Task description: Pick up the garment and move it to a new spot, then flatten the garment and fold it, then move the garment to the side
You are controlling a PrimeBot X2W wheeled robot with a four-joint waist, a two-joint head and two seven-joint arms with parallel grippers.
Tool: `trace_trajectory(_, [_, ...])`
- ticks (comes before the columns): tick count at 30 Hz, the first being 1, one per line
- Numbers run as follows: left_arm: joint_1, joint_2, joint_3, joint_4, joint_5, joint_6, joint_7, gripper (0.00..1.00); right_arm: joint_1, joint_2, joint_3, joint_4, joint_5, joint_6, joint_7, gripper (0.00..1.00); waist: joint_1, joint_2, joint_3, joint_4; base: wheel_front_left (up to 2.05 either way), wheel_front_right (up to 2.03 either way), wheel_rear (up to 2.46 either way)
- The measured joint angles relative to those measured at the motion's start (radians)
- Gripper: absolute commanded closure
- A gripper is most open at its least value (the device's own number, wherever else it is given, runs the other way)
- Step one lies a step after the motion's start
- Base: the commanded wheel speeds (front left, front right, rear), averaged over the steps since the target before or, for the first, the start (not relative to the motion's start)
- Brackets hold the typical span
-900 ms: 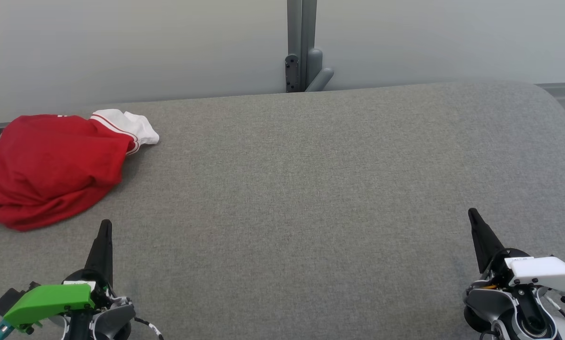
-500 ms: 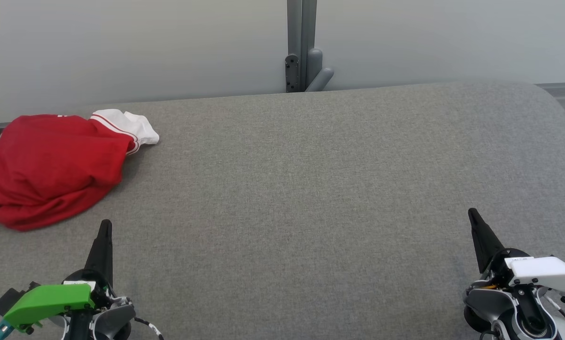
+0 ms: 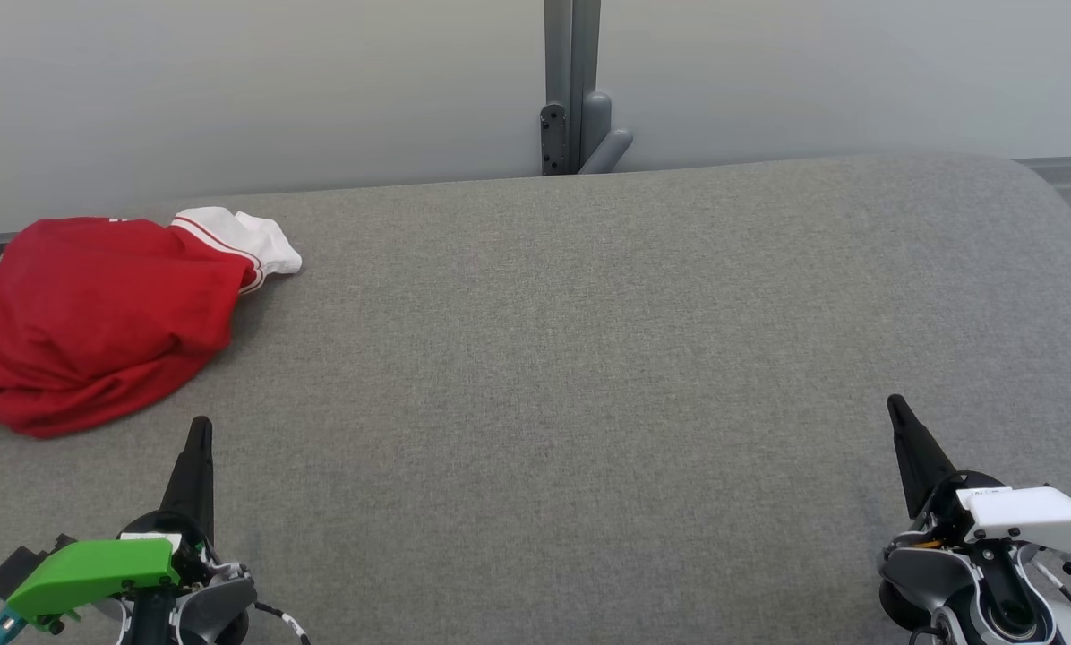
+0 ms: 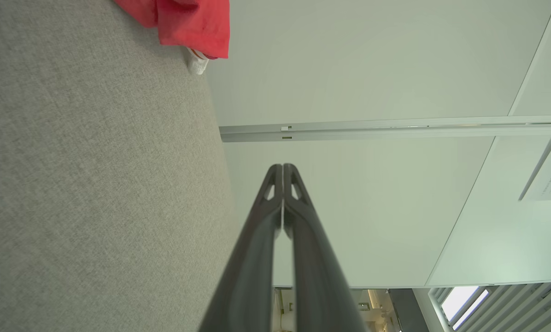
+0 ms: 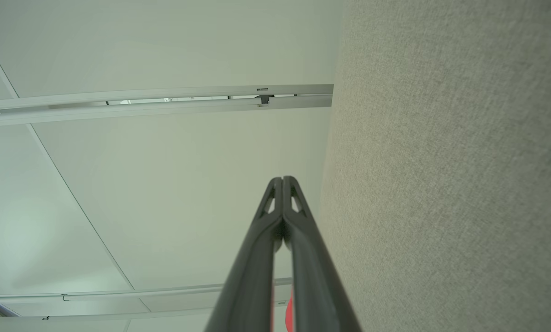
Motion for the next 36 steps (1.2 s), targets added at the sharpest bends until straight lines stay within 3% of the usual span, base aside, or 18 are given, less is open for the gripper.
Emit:
trace_trajectory(22, [0.0, 0.0, 0.0, 0.0, 0.0, 0.0, 0.0, 1.0, 0.0, 0.0, 0.0, 0.0, 0.0, 0.0, 0.0, 1.0, 0.0, 0.0, 0.0, 0.0, 0.0, 0.0, 0.0])
trace_trajectory(23, [0.0, 0.0, 0.0, 0.0, 0.0, 0.0, 0.0, 0.0, 0.0, 0.0, 0.0, 0.0, 0.0, 0.0, 0.0, 0.0, 0.0, 0.0, 0.0, 0.0, 0.0, 0.0, 0.0])
trace_trajectory(36, [0.042, -0.009, -0.029, 0.029, 0.015, 0.005, -0.041, 0.0, 0.039, 0.012, 0.022, 0.039, -0.023, 0.0, -0.036, 0.0, 0.0, 0.0, 0.0, -0.001, 0.0, 0.0, 0.0])
